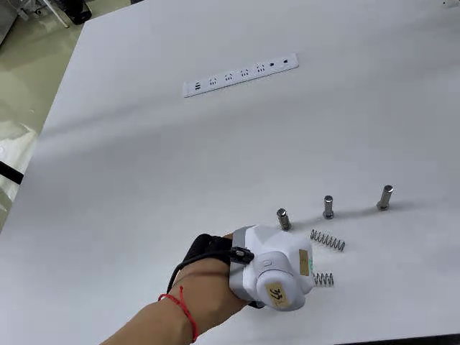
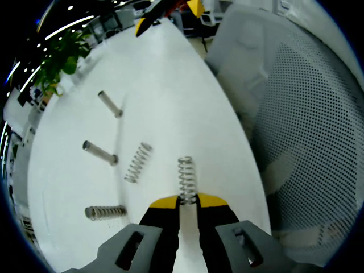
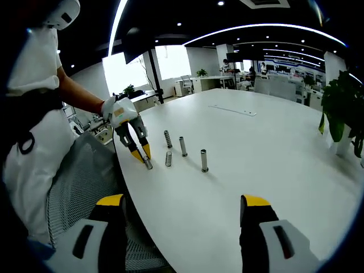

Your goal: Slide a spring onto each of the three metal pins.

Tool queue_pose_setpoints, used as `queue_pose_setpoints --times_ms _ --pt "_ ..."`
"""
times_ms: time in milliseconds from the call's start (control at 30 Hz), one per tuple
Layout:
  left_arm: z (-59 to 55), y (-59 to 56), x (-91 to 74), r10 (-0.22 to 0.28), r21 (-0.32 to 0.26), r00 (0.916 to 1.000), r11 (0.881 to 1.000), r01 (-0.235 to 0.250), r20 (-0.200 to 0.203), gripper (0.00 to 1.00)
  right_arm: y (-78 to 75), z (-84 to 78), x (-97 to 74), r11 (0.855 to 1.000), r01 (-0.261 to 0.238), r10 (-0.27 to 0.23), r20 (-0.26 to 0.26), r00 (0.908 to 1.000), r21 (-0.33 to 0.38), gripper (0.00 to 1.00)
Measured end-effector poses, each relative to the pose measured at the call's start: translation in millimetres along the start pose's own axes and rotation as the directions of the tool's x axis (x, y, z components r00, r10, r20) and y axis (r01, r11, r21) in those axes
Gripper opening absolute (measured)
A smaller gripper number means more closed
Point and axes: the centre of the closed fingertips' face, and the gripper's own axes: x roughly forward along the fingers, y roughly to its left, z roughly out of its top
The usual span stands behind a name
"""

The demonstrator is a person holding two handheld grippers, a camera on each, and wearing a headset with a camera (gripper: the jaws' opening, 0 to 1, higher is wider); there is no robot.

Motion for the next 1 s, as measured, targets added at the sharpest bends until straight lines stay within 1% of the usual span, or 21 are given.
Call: queue_pose_setpoints --times_ms 200,333,467,633,700,733,867,967,1000 --pt "-0.4 0.0 0.1 0.010 -0.048 0.9999 0.999 -0.009 0.014 0.11 1.5 -2.0 1.5 1.000 -0.003 0.003 0.001 1.0000 0.004 0.86" --pt "0.4 -1.7 0.6 0.011 -0.085 0.9993 0.996 -0.008 0.034 0.11 2.2 -0.9 2.4 1.000 -0.003 0.003 0.008 1.0000 0.002 0.86" --pt "1.4 -3.3 0.9 0.012 -0.102 0.9986 0.995 -0.006 0.051 0.11 -0.3 -5.9 2.6 1.000 -0.001 0.001 -0.004 1.0000 -0.006 0.87" --pt "3.5 -6.3 1.0 0.010 -0.117 0.9975 0.993 -0.002 0.070 0.11 -0.7 -7.7 2.8 1.000 -0.006 0.006 -0.009 0.9999 -0.007 0.89" --pt "6.4 -7.5 0.4 0.013 -0.131 0.9961 0.991 -0.002 0.087 0.11 -1.4 -8.7 2.9 1.000 -0.007 0.007 -0.013 0.9999 -0.008 0.89" --pt "8.7 -7.8 -0.6 0.018 -0.147 0.9947 0.989 -0.003 0.101 0.11 -1.6 -8.1 3.2 1.000 -0.009 0.009 -0.010 0.9999 -0.008 0.89" --pt "15.2 -7.8 -5.2 0.034 -0.173 0.9902 0.985 -0.010 0.136 0.11 0.1 -3.8 4.4 1.000 -0.014 0.014 -0.007 0.9999 -0.014 0.89" --pt "22.8 -6.7 -11.3 0.052 -0.201 0.9830 0.979 -0.015 0.176 0.11 3.6 3.8 5.7 1.000 -0.016 0.016 -0.001 0.9999 -0.021 0.89" --pt "25.8 -6.0 -14.1 0.061 -0.218 0.9791 0.976 -0.018 0.194 0.11 4.5 7.0 6.4 1.000 -0.017 0.017 0.002 0.9999 -0.023 0.89"
